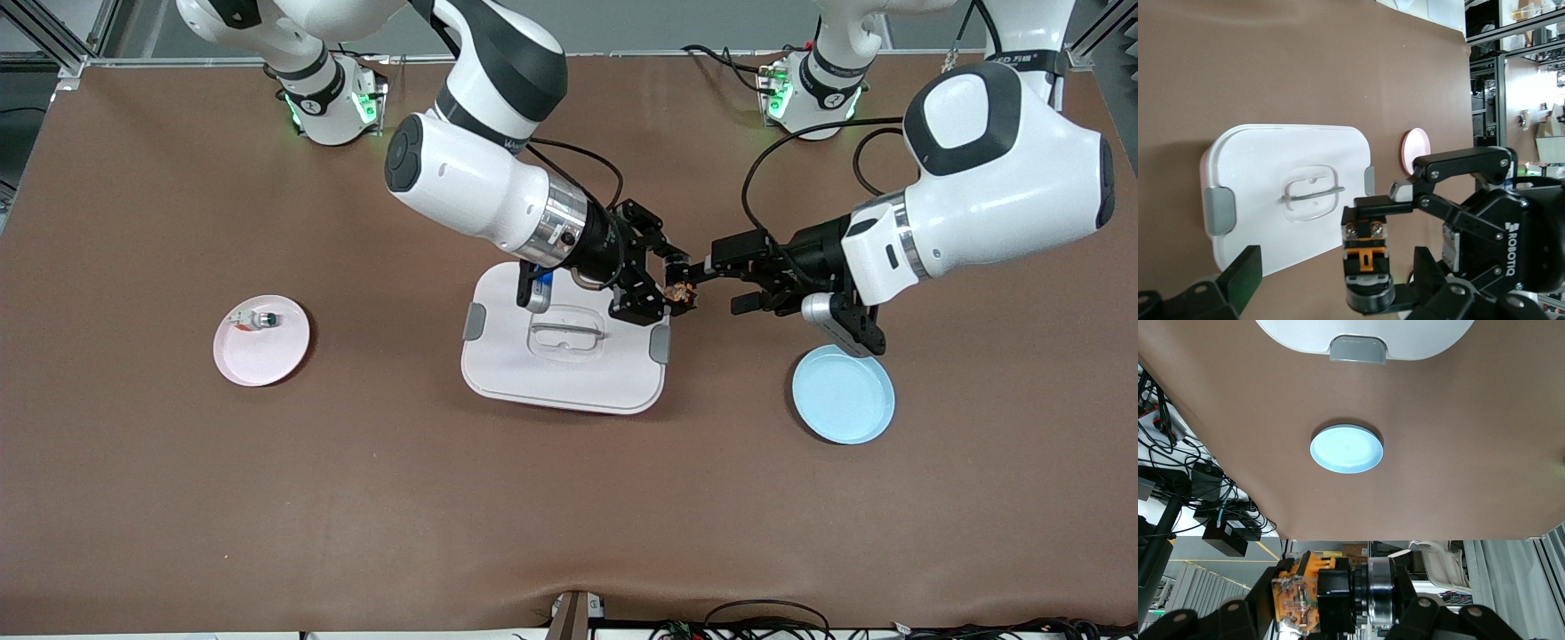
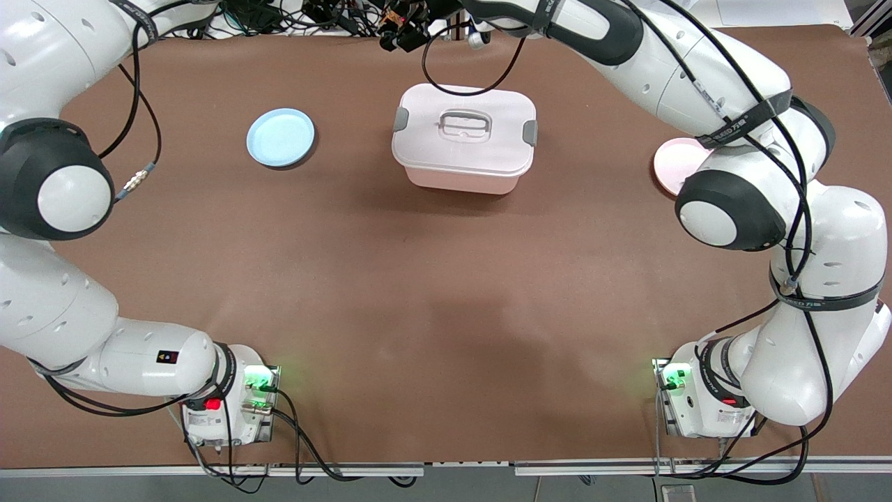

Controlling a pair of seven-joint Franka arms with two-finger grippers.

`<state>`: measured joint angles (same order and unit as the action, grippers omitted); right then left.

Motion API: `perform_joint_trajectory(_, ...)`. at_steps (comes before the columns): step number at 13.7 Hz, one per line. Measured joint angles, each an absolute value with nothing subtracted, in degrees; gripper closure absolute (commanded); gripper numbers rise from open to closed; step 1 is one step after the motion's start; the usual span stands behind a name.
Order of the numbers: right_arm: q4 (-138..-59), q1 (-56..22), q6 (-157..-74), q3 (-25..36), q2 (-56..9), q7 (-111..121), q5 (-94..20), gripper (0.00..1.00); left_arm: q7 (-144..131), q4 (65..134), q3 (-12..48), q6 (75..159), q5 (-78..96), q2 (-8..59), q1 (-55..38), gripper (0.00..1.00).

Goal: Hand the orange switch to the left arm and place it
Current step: 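Grasp the switch with the left gripper and open the right gripper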

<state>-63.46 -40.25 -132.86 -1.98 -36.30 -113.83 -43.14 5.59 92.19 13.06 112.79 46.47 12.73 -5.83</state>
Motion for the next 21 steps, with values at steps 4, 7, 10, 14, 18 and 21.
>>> perform_joint_trajectory(4, -63.22, -40.25, -134.83, -2.0, -36.3, -116.01, -43.14, 1.0, 5.6, 91.9, 13.16, 113.85, 47.48, 13.83, -6.21, 0.0)
perform_joint_trajectory(7, -63.11, -40.59, -138.02, -2.09, -36.3, -116.4, -43.14, 1.0, 5.6, 91.87, 13.21, 114.04, 48.23, 14.14, -6.62, 0.0)
perform_joint_trajectory(10, -63.1, -41.08, -138.69, -2.11, -36.35, -116.45, -43.14, 1.0, 5.6, 91.87, 13.22, 114.7, 49.25, 14.5, -6.75, 0.0)
perform_joint_trajectory(14, -63.1, -41.86, -138.74, -2.11, -36.41, -116.52, -43.15, 1.0, 5.6, 91.71, 13.22, 114.77, 49.25, 14.58, -6.75, 0.65)
perform_joint_trajectory(18, -63.1, -42.12, -138.88, -2.11, -36.61, -116.58, -43.15, 1.0, 8.18, 91.49, 13.35, 114.76, 49.34, 14.58, -6.76, 0.97)
perform_joint_trajectory(21, -63.08, -42.24, -139.3, -2.1, -36.85, -116.58, -43.14, 1.0, 8.58, 91.39, 13.46, 114.72, 49.37, 14.59, -6.7, 1.0)
